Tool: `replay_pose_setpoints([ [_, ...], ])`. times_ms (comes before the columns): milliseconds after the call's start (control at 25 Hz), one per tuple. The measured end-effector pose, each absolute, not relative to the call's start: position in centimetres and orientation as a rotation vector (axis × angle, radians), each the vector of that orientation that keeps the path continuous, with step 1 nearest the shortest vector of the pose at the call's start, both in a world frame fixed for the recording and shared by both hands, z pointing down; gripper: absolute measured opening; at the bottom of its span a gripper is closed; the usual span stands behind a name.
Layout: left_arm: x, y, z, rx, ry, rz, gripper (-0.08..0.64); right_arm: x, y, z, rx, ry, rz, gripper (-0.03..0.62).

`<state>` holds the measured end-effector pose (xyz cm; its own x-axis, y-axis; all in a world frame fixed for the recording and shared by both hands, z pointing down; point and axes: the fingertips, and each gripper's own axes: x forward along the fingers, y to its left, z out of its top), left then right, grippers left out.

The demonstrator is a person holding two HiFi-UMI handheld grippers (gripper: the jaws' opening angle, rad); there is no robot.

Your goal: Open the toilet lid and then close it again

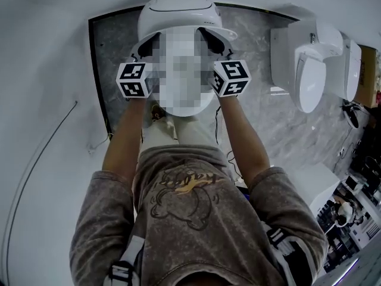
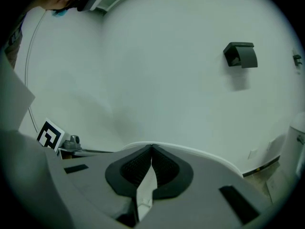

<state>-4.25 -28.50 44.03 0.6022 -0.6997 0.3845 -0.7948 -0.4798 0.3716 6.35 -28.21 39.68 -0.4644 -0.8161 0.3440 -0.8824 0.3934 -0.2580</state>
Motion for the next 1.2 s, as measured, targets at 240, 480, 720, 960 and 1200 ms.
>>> replay_pose_setpoints([
  [240,-4.2,-32.4,44.2,2.278,-1.221,0.229,0.008,6.4,-32.1,40.1,1.471,-2.502,0.597,0.028],
  [480,-4.1,-34.3,43.7,2.28,-1.254,0.216,0.009,6.6,-33.1,40.3,1.444,-2.515,0.592,0.028],
  [720,-3.1,-34.0,42.2,2.293,-1.258,0.219,0.009,9.4,-32.8,39.8,1.51,-2.49,0.627,0.028],
  [960,-2.7,-34.0,40.2,2.332,-1.277,0.213,0.01,11.2,-32.8,38.2,1.573,-2.51,0.615,0.034],
  [1200,-1.6,-34.9,38.3,2.4,-1.254,0.205,0.192,11.6,-33.4,37.5,1.542,-2.5,0.625,0.269],
])
